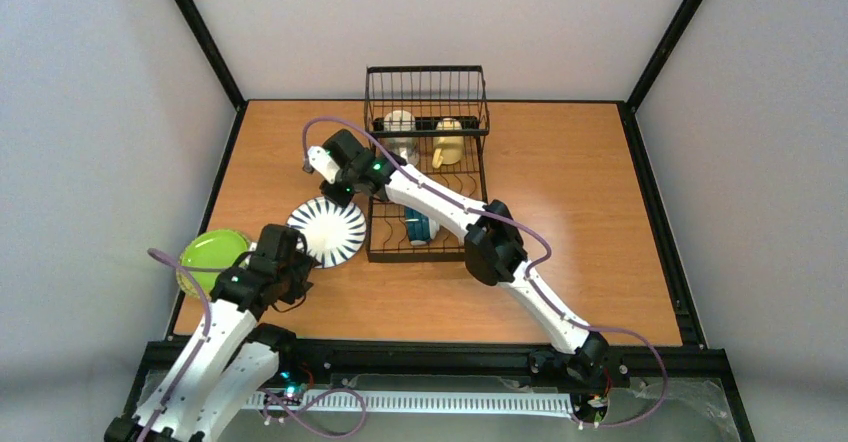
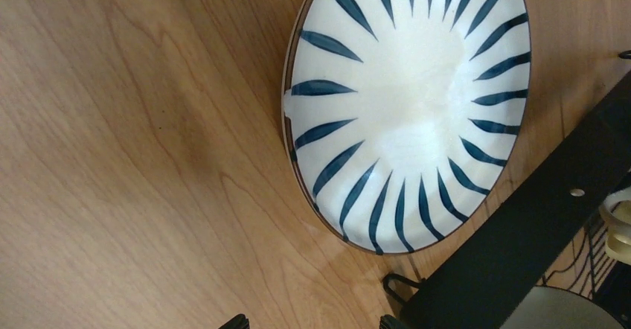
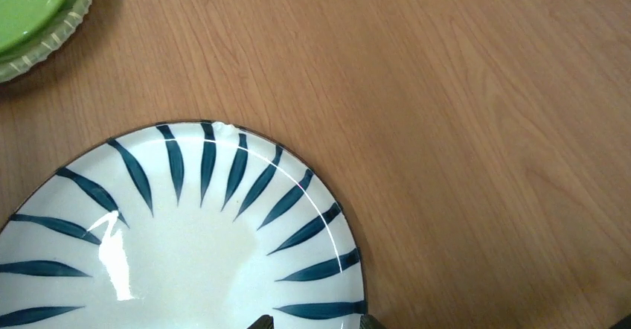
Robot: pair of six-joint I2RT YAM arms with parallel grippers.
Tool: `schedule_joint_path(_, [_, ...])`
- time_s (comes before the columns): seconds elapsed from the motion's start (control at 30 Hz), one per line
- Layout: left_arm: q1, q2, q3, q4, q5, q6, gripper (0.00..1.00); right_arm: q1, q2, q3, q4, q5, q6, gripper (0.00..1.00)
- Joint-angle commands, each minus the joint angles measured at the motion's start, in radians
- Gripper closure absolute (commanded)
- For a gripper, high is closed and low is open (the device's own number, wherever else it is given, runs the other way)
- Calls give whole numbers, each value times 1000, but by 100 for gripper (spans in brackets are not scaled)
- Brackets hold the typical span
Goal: Load the mixed dishes into the dish rack
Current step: Move the dish rack to the center of the board.
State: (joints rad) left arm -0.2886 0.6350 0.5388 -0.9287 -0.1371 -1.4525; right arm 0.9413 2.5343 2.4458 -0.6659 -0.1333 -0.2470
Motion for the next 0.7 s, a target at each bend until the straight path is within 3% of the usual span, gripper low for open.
schedule_joint_path(0.0, [-9, 48, 27, 45, -38, -10, 0, 0, 18, 39, -4, -12, 1, 33])
schedule_joint_path(0.47, [-9, 120, 31, 97, -82, -22, 0, -27, 64, 37, 75, 175, 39, 37])
schedule_joint_path(0.67, [-8, 157, 37, 123, -70, -12, 0, -59, 80, 41, 80, 150, 56, 37])
